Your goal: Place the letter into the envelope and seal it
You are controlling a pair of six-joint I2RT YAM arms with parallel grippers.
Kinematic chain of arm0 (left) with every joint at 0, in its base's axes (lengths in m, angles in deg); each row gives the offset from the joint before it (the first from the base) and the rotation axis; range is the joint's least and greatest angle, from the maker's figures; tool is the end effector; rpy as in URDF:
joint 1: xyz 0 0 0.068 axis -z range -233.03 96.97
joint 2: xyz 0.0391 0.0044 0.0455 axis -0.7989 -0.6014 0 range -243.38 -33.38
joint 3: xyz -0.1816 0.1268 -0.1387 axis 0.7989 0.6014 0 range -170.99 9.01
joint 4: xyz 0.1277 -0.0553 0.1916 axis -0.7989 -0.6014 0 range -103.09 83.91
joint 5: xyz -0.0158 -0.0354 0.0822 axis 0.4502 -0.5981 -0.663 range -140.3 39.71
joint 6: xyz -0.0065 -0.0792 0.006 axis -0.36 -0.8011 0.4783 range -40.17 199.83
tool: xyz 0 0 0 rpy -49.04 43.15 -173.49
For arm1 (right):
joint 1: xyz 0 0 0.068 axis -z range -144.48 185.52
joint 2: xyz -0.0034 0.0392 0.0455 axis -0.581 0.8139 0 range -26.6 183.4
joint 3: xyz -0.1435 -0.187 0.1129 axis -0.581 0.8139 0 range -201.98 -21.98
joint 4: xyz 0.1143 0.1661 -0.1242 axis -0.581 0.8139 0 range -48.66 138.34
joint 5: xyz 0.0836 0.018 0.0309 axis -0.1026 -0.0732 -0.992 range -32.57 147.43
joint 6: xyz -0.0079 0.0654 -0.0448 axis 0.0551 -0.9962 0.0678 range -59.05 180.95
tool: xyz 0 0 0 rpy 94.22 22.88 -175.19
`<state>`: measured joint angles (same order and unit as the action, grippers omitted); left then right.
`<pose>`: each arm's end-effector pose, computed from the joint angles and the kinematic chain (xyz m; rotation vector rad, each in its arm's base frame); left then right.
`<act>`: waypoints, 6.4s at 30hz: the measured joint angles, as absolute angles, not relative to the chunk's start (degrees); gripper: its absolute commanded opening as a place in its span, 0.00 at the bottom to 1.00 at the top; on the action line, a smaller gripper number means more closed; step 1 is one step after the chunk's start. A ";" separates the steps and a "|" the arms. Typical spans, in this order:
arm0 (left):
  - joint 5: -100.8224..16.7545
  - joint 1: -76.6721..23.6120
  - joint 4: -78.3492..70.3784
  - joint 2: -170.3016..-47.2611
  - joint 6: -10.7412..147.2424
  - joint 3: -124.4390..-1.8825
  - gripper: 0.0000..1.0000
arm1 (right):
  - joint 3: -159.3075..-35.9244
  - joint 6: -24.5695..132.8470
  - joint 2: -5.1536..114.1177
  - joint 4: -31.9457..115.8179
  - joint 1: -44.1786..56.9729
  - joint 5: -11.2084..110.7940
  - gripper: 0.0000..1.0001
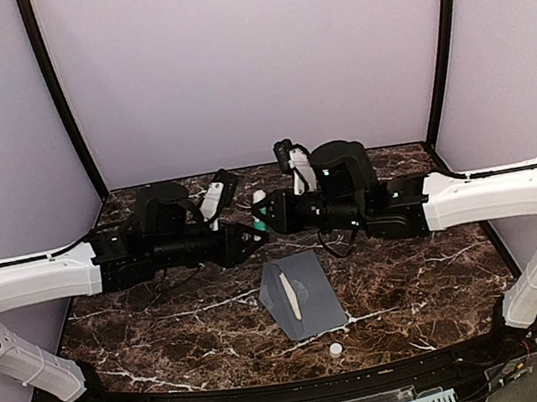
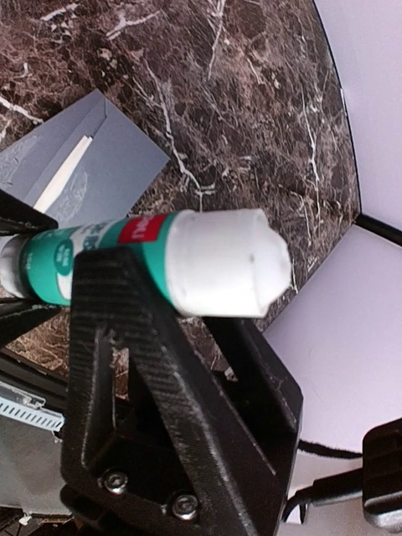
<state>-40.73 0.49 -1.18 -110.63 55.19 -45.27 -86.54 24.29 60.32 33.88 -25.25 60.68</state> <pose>0.1832 -0.2671 0.2853 0.6251 1.9344 -1.0600 0.1837 0.3201 0.3010 -0.3728 1.9527 1.1110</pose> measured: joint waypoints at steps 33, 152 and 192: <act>1.56 -0.78 25.26 -106.59 46.75 -38.08 0.00 | -69.99 24.46 49.63 1.46 -22.91 22.67 0.41; -29.41 -1.57 7.93 -95.96 53.63 -35.59 0.00 | -76.44 23.44 48.62 22.38 -28.24 54.95 0.72; -31.12 -1.11 5.83 -96.40 54.47 -37.12 0.00 | -87.19 30.67 58.50 24.08 -30.25 54.28 0.00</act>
<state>-31.12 -1.11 5.83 -96.40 54.47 -37.12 -87.19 30.67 58.50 24.08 -30.25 54.28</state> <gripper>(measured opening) 0.210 0.184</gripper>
